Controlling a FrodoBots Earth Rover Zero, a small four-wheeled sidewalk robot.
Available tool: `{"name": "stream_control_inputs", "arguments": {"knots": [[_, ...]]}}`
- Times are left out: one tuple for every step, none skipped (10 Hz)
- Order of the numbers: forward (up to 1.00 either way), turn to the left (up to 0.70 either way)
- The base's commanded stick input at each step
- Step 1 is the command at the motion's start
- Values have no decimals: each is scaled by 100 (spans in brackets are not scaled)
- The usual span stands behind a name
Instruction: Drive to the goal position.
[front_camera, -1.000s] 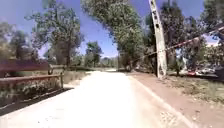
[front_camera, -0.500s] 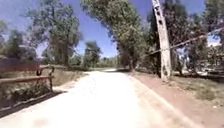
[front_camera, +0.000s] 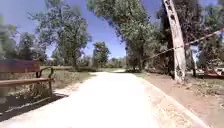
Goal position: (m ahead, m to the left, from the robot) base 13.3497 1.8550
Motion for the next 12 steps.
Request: {"name": "stream_control_inputs", "arguments": {"knots": [[85, 0], [85, 0], [85, 0], [85, 0], [85, 0], [85, 0], [85, 0], [85, 0], [85, 0], [85, 0], [85, 0], [85, 0]]}}
